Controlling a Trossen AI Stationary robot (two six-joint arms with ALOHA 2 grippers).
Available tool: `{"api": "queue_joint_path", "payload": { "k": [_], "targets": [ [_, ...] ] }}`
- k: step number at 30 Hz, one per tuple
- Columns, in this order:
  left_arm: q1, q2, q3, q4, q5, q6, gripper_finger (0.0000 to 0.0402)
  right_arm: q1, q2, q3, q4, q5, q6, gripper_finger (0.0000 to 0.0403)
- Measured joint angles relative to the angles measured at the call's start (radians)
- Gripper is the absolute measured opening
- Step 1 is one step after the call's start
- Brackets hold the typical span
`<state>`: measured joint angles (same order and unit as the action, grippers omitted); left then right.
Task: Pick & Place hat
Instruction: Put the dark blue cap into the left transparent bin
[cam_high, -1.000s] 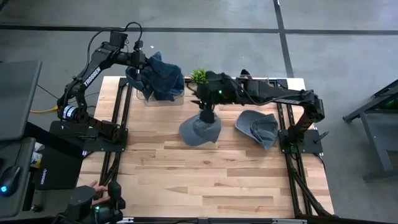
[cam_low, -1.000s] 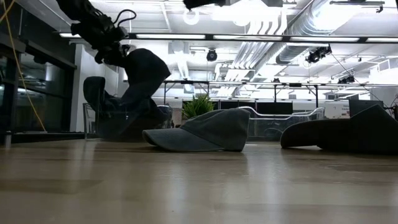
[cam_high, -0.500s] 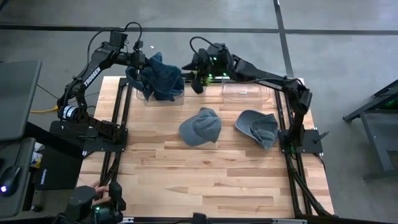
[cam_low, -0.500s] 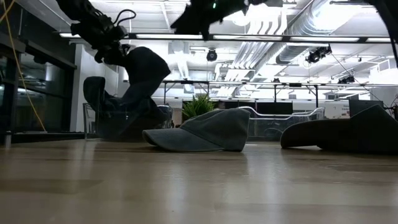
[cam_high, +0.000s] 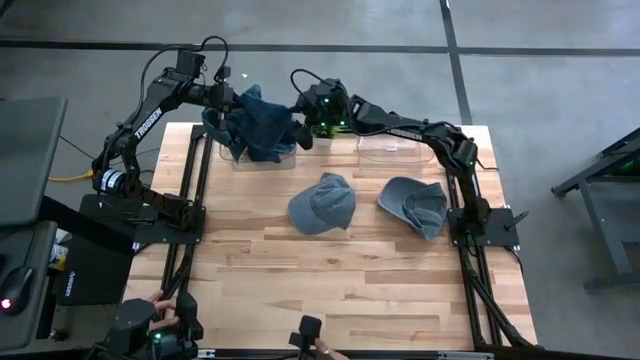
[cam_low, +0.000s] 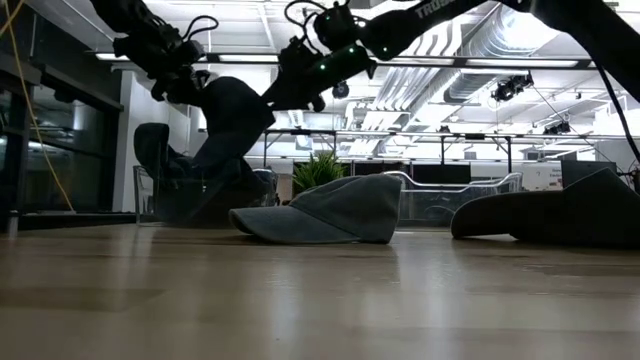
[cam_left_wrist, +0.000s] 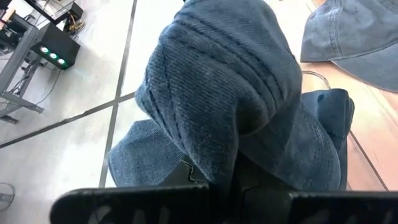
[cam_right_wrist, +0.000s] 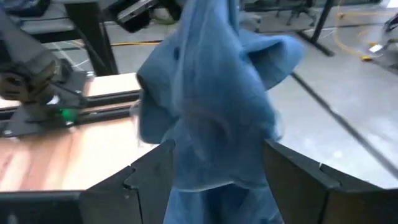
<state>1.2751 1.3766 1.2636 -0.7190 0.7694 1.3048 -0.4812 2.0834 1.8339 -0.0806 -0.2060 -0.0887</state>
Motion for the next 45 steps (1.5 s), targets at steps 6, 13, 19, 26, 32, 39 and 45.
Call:
{"api": "queue_joint_path", "payload": {
  "k": [6, 13, 19, 26, 32, 39, 45],
  "targets": [
    [0.0, 0.0, 0.0, -0.002, 0.005, 0.0, 0.0, 0.013, -0.021, 0.003, 0.026, 0.041, -0.025, 0.0233],
    [0.0, 0.0, 0.0, -0.002, 0.016, 0.009, 0.0, -0.02, -0.017, 0.003, 0.026, 0.02, -0.042, 0.0232],
    [0.0, 0.0, 0.0, -0.002, 0.035, 0.01, 0.0, -0.045, 0.011, 0.002, 0.055, -0.092, -0.005, 0.0232],
    [0.0, 0.0, 0.0, -0.001, 0.046, 0.011, 0.0, -0.041, 0.027, 0.003, 0.073, -0.148, 0.006, 0.0232],
    [0.0, -0.001, 0.0, -0.006, 0.054, 0.026, 0.0, -0.029, 0.059, 0.002, 0.123, -0.19, 0.019, 0.0209],
    [-0.001, -0.001, 0.0, -0.008, 0.054, 0.026, 0.0, -0.004, 0.075, 0.002, 0.172, -0.187, 0.005, 0.01],
    [-0.001, -0.001, 0.001, 0.009, 0.057, -0.057, 0.0, 0.022, 0.072, 0.002, 0.204, -0.132, -0.028, 0.0013]
  ]
}}
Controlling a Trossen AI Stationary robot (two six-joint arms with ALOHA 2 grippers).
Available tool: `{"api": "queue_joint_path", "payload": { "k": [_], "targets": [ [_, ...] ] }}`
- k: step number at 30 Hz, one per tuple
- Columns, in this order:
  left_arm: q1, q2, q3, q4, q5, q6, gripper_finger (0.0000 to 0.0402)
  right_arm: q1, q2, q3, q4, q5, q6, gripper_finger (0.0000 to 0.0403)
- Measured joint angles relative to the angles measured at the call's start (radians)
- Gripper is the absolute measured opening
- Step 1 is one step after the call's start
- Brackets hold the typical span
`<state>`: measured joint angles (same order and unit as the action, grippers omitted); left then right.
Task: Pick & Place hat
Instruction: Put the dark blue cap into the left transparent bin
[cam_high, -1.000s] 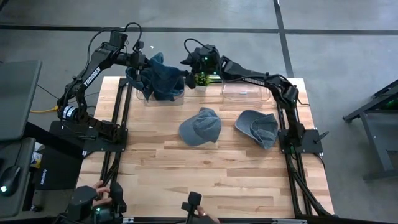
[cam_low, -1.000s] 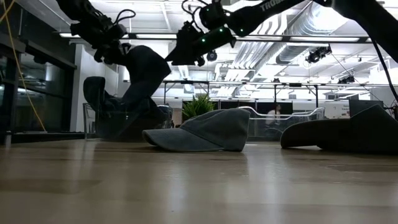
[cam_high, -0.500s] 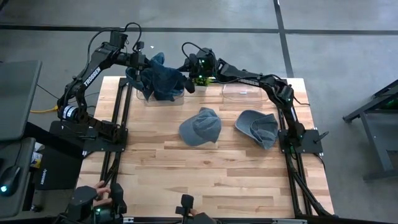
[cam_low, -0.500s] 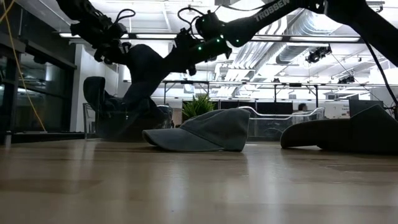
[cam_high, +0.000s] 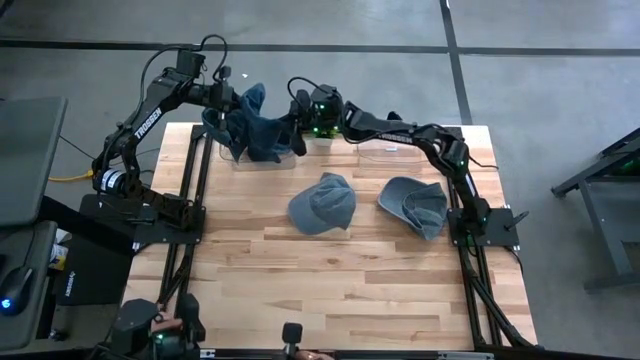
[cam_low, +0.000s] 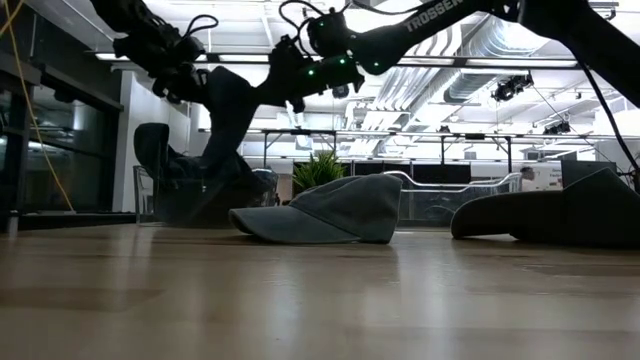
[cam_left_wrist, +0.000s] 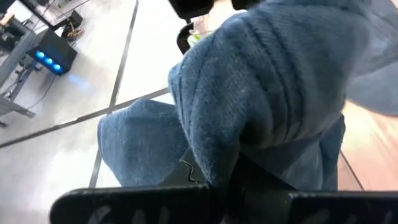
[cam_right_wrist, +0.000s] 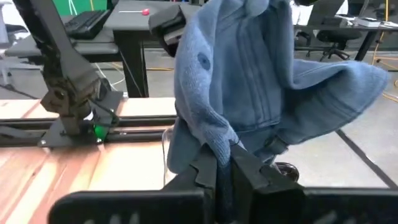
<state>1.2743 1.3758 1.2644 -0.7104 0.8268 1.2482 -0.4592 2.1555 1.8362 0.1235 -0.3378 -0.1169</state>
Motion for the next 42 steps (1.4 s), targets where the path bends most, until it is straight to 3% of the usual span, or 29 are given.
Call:
{"api": "queue_joint_path", "payload": {
  "k": [4, 11, 16, 21, 33, 42],
  "targets": [
    [0.0, 0.0, 0.0, 0.013, -0.004, -0.032, 0.0, 0.017, 0.0, 0.0, 0.009, 0.029, 0.002, 0.0006],
    [0.0, -0.006, 0.0, 0.125, -0.029, -0.199, 0.0, 0.067, 0.0, 0.0, 0.07, 0.227, 0.031, 0.0004],
    [-0.001, -0.034, 0.0, 0.231, -0.127, -0.321, 0.0, 0.09, 0.001, 0.0, 0.13, 0.293, 0.137, 0.0003],
    [-0.001, -0.043, 0.0, 0.27, -0.139, -0.447, 0.0, 0.123, 0.027, 0.003, 0.17, 0.36, 0.224, 0.0003],
    [-0.021, -0.044, 0.0, 0.155, -0.249, -0.66, 0.0, 0.169, 0.081, 0.003, 0.21, 0.404, 0.361, 0.0003],
    [-0.082, -0.004, 0.0, 0.103, -0.345, -0.678, 0.0, 0.194, 0.082, 0.0, 0.203, 0.46, 0.392, 0.0002]
  ]
}}
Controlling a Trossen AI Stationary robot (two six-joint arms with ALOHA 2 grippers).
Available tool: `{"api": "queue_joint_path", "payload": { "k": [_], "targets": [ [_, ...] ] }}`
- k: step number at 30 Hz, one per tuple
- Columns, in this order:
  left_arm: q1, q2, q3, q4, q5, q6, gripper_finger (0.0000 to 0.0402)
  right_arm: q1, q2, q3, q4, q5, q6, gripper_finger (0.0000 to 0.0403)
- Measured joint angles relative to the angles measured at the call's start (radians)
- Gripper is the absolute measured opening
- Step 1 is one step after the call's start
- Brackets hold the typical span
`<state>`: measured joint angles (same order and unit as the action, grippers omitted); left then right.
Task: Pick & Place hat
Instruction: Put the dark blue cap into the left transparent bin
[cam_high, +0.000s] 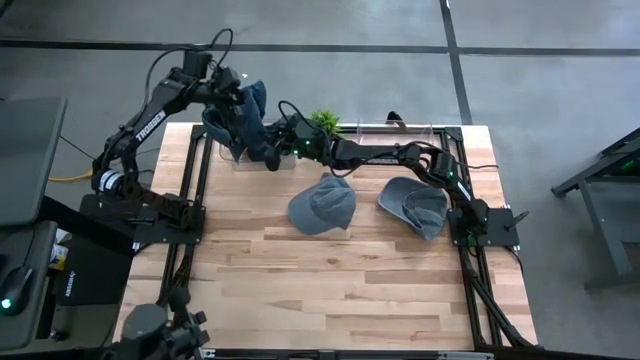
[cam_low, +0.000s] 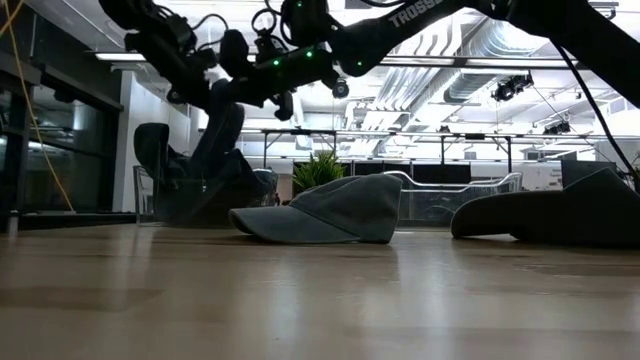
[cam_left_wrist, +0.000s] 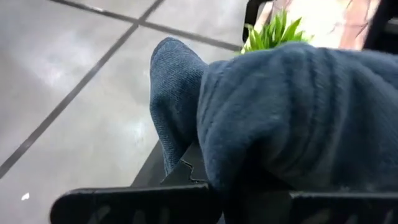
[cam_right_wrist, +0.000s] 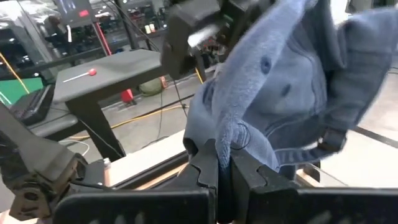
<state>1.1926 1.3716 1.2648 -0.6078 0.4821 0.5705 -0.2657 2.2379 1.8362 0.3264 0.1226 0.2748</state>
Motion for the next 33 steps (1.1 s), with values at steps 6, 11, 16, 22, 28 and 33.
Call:
{"api": "queue_joint_path", "payload": {
  "k": [6, 11, 16, 22, 28, 33],
  "targets": [
    [-0.037, 0.038, 0.0, -0.012, -0.102, 0.0, 0.0, 0.002, 0.001, 0.0, -0.01, 0.015, 0.016, 0.0002],
    [-0.043, 0.045, 0.0, -0.042, -0.192, -0.007, 0.0, 0.005, 0.006, 0.0, -0.014, 0.029, 0.027, 0.0002],
    [-0.043, 0.047, 0.0, -0.039, -0.263, -0.01, 0.0, 0.007, 0.06, 0.0, 0.026, 0.03, 0.062, 0.0002],
    [-0.043, 0.057, 0.0, 0.017, -0.249, -0.008, 0.0, 0.013, 0.076, 0.0, 0.058, 0.043, 0.058, 0.0002],
    [-0.071, 0.071, 0.0, 0.003, -0.269, -0.003, 0.0, 0.015, 0.076, 0.0, 0.062, -0.001, 0.082, 0.0002],
    [-0.069, 0.073, 0.0, -0.034, -0.286, 0.0, 0.0, 0.027, 0.076, 0.0, 0.072, 0.004, 0.061, 0.0002]
  ]
}}
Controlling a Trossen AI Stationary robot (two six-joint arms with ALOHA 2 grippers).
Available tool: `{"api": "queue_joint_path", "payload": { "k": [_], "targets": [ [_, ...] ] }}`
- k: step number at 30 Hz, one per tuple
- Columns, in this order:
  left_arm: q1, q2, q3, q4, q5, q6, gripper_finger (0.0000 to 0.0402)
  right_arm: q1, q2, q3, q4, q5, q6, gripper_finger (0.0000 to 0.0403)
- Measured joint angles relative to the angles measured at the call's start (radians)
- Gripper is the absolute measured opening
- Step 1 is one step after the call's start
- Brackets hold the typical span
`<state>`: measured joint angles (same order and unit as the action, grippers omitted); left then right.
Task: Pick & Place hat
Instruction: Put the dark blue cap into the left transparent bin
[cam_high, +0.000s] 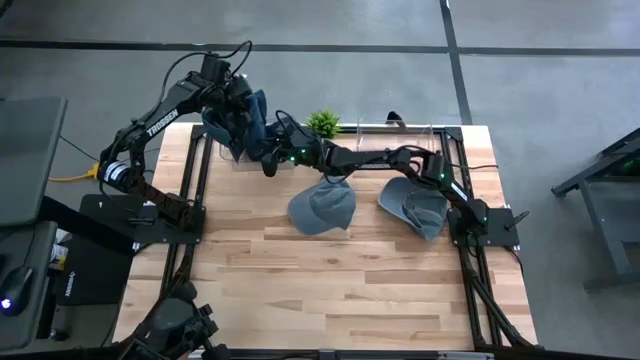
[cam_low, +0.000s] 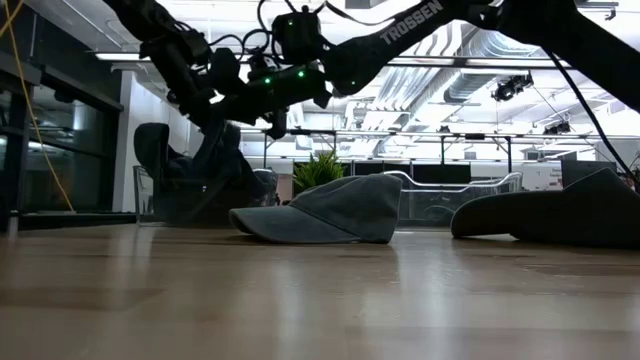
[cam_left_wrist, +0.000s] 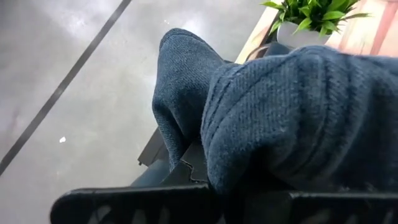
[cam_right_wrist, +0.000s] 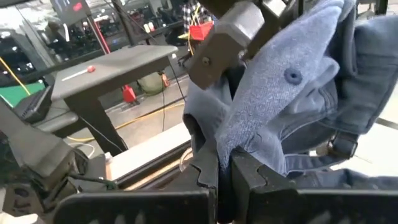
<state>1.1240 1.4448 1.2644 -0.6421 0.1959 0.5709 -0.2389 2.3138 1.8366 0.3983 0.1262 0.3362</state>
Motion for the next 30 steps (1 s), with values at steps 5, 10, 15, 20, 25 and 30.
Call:
{"api": "queue_joint_path", "payload": {
  "k": [5, 10, 15, 20, 25, 30],
  "targets": [
    [0.0, 0.011, 0.0, 0.002, 0.0, 0.0, 0.0, 0.005, 0.024, 0.0, 0.024, 0.005, 0.014, 0.0002],
    [0.0, 0.021, -0.001, -0.021, -0.002, 0.011, 0.0001, 0.009, 0.04, 0.0, 0.028, -0.015, 0.022, 0.0005],
    [-0.004, 0.021, -0.001, -0.006, 0.0, 0.055, 0.0026, 0.008, 0.04, 0.0, 0.035, -0.012, 0.022, 0.0004],
    [-0.005, 0.021, -0.001, -0.016, -0.003, 0.1, 0.0105, 0.008, 0.039, 0.0, 0.033, -0.038, 0.022, 0.0008],
    [-0.004, 0.019, 0.0, 0.021, -0.054, 0.075, 0.022, 0.008, 0.039, 0.0, 0.032, -0.041, 0.003, 0.0003],
    [-0.004, -0.008, 0.001, 0.022, -0.124, 0.063, 0.0335, 0.008, 0.039, 0.0, 0.024, -0.039, 0.003, 0.0008]
  ]
}}
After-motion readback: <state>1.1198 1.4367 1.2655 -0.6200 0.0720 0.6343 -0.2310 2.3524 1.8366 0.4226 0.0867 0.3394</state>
